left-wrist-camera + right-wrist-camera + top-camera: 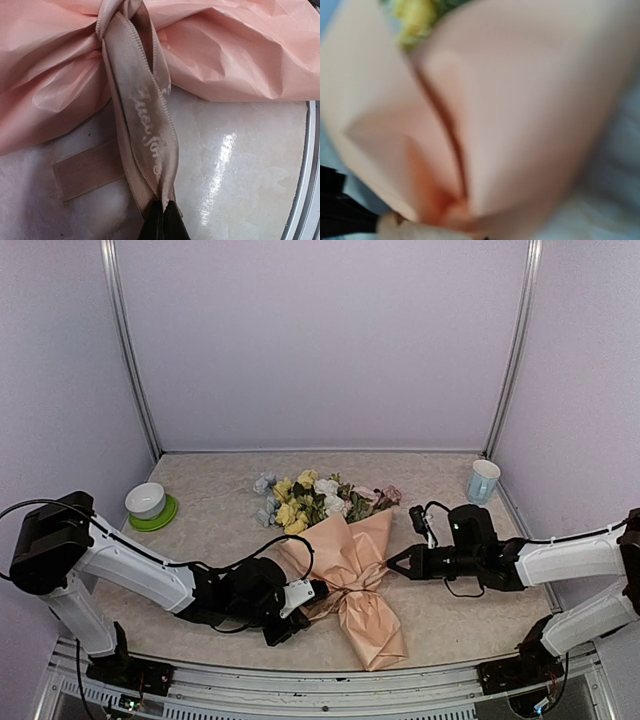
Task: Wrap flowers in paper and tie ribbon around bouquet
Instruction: Tie the half-tied ribbon around the folded bouquet.
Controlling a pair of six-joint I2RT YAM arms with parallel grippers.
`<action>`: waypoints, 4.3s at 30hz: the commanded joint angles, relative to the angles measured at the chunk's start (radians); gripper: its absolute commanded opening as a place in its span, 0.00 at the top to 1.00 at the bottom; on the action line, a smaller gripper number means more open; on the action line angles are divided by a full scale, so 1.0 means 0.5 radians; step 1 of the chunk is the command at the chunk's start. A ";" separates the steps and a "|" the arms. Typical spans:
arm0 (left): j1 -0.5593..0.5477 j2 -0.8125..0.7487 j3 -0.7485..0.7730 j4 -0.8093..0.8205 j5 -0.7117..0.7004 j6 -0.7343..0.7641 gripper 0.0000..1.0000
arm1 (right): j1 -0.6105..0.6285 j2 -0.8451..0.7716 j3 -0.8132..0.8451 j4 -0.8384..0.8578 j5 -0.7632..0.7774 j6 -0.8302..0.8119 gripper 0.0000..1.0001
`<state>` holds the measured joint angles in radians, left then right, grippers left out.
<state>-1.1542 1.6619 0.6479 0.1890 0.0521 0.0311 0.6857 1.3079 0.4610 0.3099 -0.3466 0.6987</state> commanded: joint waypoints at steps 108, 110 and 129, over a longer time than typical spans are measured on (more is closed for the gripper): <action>0.757 0.695 1.155 -0.083 -0.242 0.272 1.00 | 1.002 0.087 -0.442 0.035 -0.512 0.428 1.00; 0.766 0.691 1.148 -0.084 -0.242 0.276 1.00 | 1.016 0.087 -0.449 0.048 -0.515 0.445 1.00; 0.841 0.676 1.108 -0.069 -0.218 0.273 1.00 | 1.221 0.250 -0.276 -0.036 -0.551 0.438 1.00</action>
<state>-0.8364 1.9984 1.2095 0.0910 0.1127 0.1661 1.2129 1.3911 0.3191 0.4267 -0.4389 0.9253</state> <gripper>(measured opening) 0.007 0.006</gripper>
